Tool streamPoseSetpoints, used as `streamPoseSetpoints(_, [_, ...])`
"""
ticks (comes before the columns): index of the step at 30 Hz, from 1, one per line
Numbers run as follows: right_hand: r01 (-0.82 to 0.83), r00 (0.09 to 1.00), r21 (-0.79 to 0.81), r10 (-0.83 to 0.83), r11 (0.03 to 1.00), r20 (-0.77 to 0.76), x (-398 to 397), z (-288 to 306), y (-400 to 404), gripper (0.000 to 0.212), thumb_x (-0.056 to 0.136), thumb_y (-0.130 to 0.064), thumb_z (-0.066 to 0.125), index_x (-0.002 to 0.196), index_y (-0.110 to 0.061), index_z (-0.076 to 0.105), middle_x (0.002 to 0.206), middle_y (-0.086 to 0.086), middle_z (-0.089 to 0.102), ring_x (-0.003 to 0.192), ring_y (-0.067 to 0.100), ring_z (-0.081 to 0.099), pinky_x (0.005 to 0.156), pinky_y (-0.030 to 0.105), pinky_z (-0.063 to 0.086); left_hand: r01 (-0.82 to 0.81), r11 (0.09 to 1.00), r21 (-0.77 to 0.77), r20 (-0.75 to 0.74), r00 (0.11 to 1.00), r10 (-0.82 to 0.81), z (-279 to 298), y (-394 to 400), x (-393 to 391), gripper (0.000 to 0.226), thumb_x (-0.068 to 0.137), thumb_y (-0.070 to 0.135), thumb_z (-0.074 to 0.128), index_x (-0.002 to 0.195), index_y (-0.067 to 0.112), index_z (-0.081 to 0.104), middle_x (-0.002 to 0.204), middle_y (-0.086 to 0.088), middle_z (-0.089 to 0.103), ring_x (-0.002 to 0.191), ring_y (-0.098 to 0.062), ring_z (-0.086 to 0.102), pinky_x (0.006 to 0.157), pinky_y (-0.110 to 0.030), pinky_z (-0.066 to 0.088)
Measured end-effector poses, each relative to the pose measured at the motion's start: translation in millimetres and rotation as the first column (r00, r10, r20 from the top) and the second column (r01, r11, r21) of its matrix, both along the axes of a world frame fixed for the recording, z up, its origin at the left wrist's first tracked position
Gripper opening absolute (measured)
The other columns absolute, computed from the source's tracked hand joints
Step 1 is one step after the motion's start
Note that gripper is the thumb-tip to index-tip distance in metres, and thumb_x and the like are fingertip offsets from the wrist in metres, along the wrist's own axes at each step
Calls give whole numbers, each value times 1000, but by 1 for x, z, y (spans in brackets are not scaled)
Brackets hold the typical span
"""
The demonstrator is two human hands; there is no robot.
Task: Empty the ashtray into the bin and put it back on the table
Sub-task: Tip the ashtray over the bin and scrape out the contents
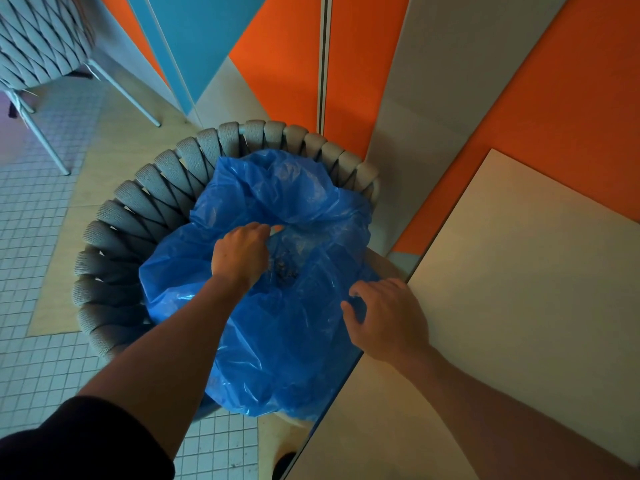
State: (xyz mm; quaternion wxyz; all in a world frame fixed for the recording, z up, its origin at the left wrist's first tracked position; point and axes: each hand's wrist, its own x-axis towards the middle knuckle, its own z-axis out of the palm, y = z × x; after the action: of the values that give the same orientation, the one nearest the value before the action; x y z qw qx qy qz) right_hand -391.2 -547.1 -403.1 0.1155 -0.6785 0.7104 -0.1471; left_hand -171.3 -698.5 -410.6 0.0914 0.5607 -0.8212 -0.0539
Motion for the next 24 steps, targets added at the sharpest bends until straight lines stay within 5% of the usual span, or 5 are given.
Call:
streamPoseSetpoints(5, [-2,1000,4,2,1000,5,0,0,0,37,87,-54,47,97,-24,66,86,-8,72,80,11,63,86,27,46,15,990,-138,-106,994,-29,2,1,-1,7,90,8,52,88,5,57,80,-11,60,70,-33,57,47,-41,45])
streamPoseSetpoints(9, [-6,1000,1,6,1000,1,0,0,0,36,88,-53,46,96,-24,66,85,-7,72,79,12,63,87,29,47,12,998,69,10,1000,-12,-10,-1,-4,8,90,8,51,90,11,59,89,-7,62,80,-37,60,55,-40,37])
streamPoseSetpoints(18, [-5,1000,4,5,1000,-5,0,-1,-1,37,88,-54,45,96,-25,66,85,-8,72,78,11,63,86,29,46,-2,997,81,-3,1000,3,-14,0,-1,6,86,7,52,82,10,54,79,-3,53,75,-33,58,54,-38,35])
streamPoseSetpoints(24, [-2,1000,-1,2,1000,0,0,-2,-1,37,88,-54,45,94,-24,66,83,-7,72,76,11,62,85,29,46,-22,996,-89,-127,992,10,-3,2,-4,5,88,7,53,85,4,56,82,-12,59,72,-34,55,49,-42,45])
